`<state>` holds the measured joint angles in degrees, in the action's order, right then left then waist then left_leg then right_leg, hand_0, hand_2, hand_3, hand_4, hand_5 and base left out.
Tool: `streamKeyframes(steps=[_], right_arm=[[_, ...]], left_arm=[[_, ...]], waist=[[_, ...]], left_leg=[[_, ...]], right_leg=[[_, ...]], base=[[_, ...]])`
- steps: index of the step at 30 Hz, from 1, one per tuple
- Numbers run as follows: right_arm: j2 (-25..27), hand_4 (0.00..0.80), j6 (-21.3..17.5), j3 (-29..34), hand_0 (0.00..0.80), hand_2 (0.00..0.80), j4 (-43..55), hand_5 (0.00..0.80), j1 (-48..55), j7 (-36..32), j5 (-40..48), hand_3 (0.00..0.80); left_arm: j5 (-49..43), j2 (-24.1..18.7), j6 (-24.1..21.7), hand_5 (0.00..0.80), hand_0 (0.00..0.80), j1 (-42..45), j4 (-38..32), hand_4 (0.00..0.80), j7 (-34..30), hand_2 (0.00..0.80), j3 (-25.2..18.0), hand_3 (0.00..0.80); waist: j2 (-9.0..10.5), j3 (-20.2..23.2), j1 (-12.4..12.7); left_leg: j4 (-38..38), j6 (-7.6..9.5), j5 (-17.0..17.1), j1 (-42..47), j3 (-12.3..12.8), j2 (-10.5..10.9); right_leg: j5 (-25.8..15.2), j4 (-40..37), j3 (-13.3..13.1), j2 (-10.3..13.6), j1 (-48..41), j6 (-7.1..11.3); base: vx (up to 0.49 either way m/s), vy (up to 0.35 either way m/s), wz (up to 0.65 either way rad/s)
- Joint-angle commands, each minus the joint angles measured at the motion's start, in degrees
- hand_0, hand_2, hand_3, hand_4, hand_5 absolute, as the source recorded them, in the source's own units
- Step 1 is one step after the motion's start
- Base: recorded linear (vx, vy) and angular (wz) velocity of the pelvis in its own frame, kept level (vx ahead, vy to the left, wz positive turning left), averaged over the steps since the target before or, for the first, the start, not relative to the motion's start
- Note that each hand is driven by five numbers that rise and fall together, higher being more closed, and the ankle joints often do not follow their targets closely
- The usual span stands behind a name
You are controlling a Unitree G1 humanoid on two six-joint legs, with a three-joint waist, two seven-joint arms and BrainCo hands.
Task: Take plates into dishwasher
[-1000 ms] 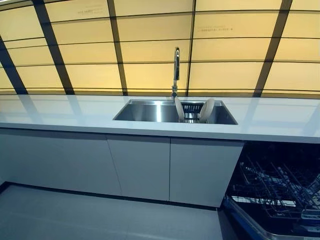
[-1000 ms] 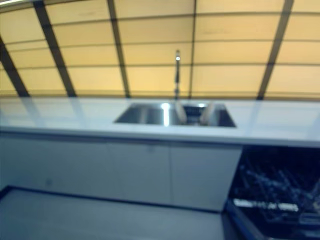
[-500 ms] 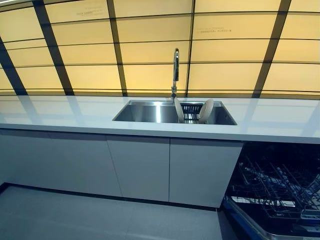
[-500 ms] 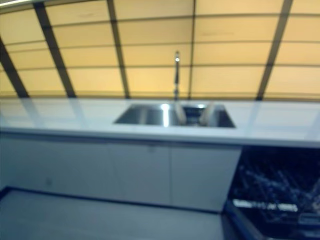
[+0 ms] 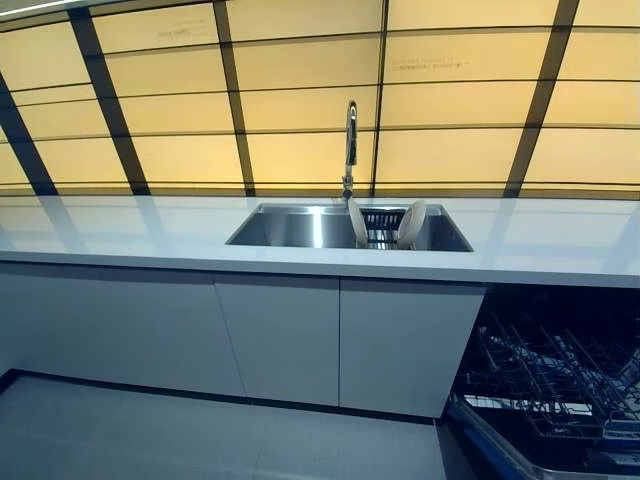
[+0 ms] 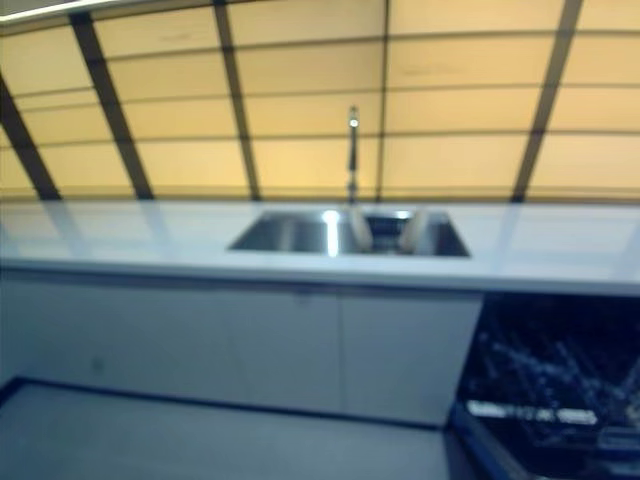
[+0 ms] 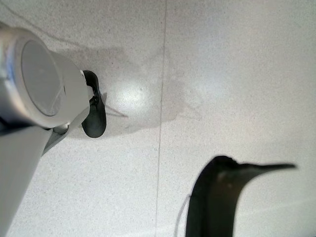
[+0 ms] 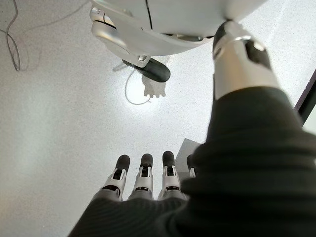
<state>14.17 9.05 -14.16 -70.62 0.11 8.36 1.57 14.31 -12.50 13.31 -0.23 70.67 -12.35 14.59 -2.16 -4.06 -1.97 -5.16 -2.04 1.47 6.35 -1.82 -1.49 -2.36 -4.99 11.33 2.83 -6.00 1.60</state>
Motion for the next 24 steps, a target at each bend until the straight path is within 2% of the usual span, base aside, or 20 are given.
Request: streamKeyframes(steps=[1,5,11,15,16,17,18,19,20,21,22,23,24], right_arm=[[0.27,0.0,-0.46,-1.08,0.0,0.0,-3.37,0.0,-4.47,-0.05,-2.51,0.0],[0.64,0.0,-2.02,-1.5,0.0,0.0,-2.71,0.0,-5.14,-0.14,-1.52,0.0],[0.92,0.0,-2.31,-1.83,0.0,0.0,-1.93,0.0,-5.58,-0.32,-0.66,0.0],[1.61,0.0,-1.0,-2.17,0.0,0.0,-1.42,0.0,-6.37,-1.19,0.07,0.0],[1.84,0.0,-0.85,-2.46,0.0,0.0,-1.25,0.0,-6.54,-1.0,-0.19,0.0],[2.13,0.0,-0.56,-2.71,0.0,0.0,-0.86,0.0,-6.58,-0.88,-0.06,0.0],[2.5,0.0,-0.42,-3.11,0.0,0.0,-0.59,0.0,-6.51,-0.88,0.43,0.0],[2.64,0.0,-0.37,-3.27,0.0,0.0,-0.55,0.0,-6.47,-0.88,0.69,0.0],[2.94,0.0,-0.29,-3.37,0.0,0.0,-0.53,0.0,-6.27,-0.88,1.2,0.0],[2.99,0.0,-0.24,-3.38,0.0,0.0,-0.53,0.0,-6.25,-0.89,1.28,0.0],[3.15,0.0,0.08,-3.3,0.0,0.0,-0.63,0.0,-6.08,-0.83,1.45,0.0],[3.14,0.0,0.61,-2.48,0.0,0.0,-1.85,0.0,-5.47,-0.28,1.39,0.0],[3.01,0.0,0.36,-2.14,0.0,0.0,-2.58,0.0,-5.35,-0.02,1.86,0.0]], left_arm=[[-1.75,-0.37,0.19,0.0,0.0,-3.97,2.51,0.0,0.8,0.0,0.08,0.0],[-2.29,-0.64,0.28,0.0,0.0,-4.09,1.98,0.0,1.7,0.0,0.28,0.0],[-4.28,-1.0,-0.21,0.0,0.0,-4.59,1.74,0.0,3.13,0.0,1.33,0.0],[-2.11,-1.29,-1.69,0.0,0.0,-5.51,0.88,0.0,5.76,0.0,1.23,0.0],[-1.09,-1.16,-2.8,0.0,0.0,-5.6,0.48,0.0,6.96,0.0,0.61,0.0],[-0.75,-1.14,-3.68,0.0,0.0,-5.73,0.13,0.0,7.59,0.0,0.18,0.0],[-0.08,-1.09,-4.62,0.0,0.0,-5.7,-0.15,0.0,7.87,0.0,-0.18,0.0],[0.33,-1.05,-4.96,0.0,0.0,-5.63,-0.22,0.0,7.95,0.0,-0.28,0.0],[1.04,-0.9,-5.66,0.0,0.0,-5.4,-0.32,0.0,8.21,0.0,-0.73,0.0],[1.16,-0.87,-5.74,0.0,0.0,-5.37,-0.33,0.0,8.25,0.0,-0.8,0.0],[1.66,-0.74,-6.09,0.0,0.0,-5.12,-0.32,0.0,8.22,0.0,-1.16,0.0],[2.44,-0.34,-6.92,0.0,0.0,-4.25,0.62,0.0,7.97,0.0,-2.53,0.0],[2.59,-0.29,-7.06,0.0,0.0,-3.91,0.97,0.0,8.08,0.0,-2.9,0.0]], waist=[[1.62,-1.73,2.14],[1.52,-2.13,2.37],[1.68,-2.55,2.22],[1.93,-3.69,2.04],[2.67,-4.51,1.93],[3.39,-5.32,2.04],[3.91,-6.44,2.47],[3.87,-6.71,2.61],[3.95,-7.61,3.1],[3.81,-7.61,3.12],[3.63,-8.24,3.49],[2.11,-9.59,4.8],[1.31,-9.99,5.29]], left_leg=[[0.21,3.62,-2.97,0.07,4.84,4.11],[0.64,3.69,-2.95,-0.21,4.5,4.18],[1.97,4.02,-3.3,-0.87,4.16,4.15],[6.96,4.04,-4.8,-2.75,3.14,4.07],[12.83,3.66,-6.45,-4.69,3.6,3.9],[19.41,2.98,-5.91,-7.37,4.09,3.61],[27.65,2.12,-3.46,-11.95,3.9,3.62],[29.75,1.9,-2.72,-13.59,3.65,3.59],[34.68,1.24,-0.11,-17.27,4.14,4.01],[35.46,1.13,0.04,-17.98,4.07,3.92],[36.93,0.62,1.8,-20.21,4.64,3.91],[31.79,-0.7,5.78,-24.21,5.86,2.77],[26.91,-1.23,7.82,-23.93,6.12,1.88]], right_leg=[[3.39,3.43,-1.85,-1.25,1.27,1.97],[3.7,3.98,-1.85,-1.25,1.47,1.74],[4.72,5.69,-2.29,-1.64,2.26,1.1],[5.72,7.97,-2.62,-1.77,3.56,-0.07],[6.5,9.43,-2.76,-1.27,4.02,-1.07],[6.63,10.11,-2.71,-0.64,4.22,-1.74],[6.69,10.89,-2.61,-0.17,4.44,-2.52],[6.76,11.22,-2.53,-0.22,4.64,-2.77],[6.79,11.74,-2.65,-0.23,4.52,-3.29],[6.83,11.9,-2.61,-0.4,4.68,-3.38],[6.92,12.15,-2.8,-0.65,4.38,-3.62],[7.56,12.09,-3.64,-2.21,2.5,-3.48],[7.94,11.91,-3.98,-3.03,1.36,-3.24]], base=[[0.0,0.0,0.0],[0.0,0.0,0.0],[0.004,-0.031,0.0],[-0.002,-0.058,0.05],[0.003,-0.064,0.14],[-0.021,-0.088,0.23],[-0.027,-0.072,0.35],[-0.02,-0.075,0.51],[-0.001,-0.04,0.56],[0.031,-0.042,0.34],[0.203,0.008,0.11],[0.321,0.035,-0.02],[0.502,0.092,0.07]])
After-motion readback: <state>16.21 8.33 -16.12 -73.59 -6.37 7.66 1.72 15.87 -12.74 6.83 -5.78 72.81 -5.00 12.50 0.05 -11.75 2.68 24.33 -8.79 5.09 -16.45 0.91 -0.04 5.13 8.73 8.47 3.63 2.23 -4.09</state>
